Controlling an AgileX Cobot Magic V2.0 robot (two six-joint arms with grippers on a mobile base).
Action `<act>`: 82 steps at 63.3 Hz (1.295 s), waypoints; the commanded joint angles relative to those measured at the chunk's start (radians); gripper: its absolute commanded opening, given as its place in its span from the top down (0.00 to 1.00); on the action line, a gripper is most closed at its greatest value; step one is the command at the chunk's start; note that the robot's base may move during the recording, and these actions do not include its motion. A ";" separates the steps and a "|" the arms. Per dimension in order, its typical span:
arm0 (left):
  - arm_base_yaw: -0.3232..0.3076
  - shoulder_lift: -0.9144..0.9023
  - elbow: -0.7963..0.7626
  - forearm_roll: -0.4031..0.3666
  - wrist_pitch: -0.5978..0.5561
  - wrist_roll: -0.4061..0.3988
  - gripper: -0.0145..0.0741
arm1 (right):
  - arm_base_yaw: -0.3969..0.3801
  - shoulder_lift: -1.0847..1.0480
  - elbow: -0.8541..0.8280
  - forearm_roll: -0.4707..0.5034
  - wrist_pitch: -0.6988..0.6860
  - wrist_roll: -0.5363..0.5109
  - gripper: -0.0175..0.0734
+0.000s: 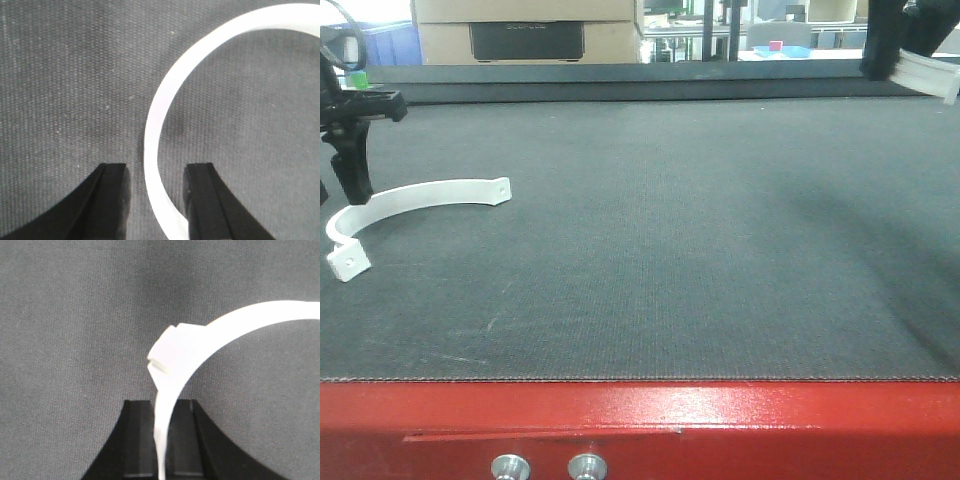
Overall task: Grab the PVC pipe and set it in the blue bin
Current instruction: 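Lower the left gripper onto its white pipe piece and close, then lift both held pipe pieces up off the table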
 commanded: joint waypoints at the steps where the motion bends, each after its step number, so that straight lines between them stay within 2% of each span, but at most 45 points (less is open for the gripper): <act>1: 0.001 0.019 -0.009 0.001 -0.007 -0.017 0.61 | 0.000 -0.012 0.000 0.001 -0.012 -0.007 0.99; 15: 0.001 0.051 -0.009 0.001 -0.004 -0.019 0.62 | 0.000 -0.012 0.000 0.006 -0.014 -0.007 0.99; 32: 0.001 0.052 -0.009 0.022 -0.007 -0.019 0.80 | 0.000 -0.012 0.000 0.014 -0.015 -0.007 0.99; 51: 0.001 0.052 -0.009 0.031 -0.005 -0.019 0.70 | 0.000 -0.012 0.000 0.019 -0.015 -0.007 0.99; 82: 0.001 0.072 -0.009 0.026 0.014 -0.019 0.71 | 0.000 -0.012 0.000 0.019 -0.015 -0.007 0.99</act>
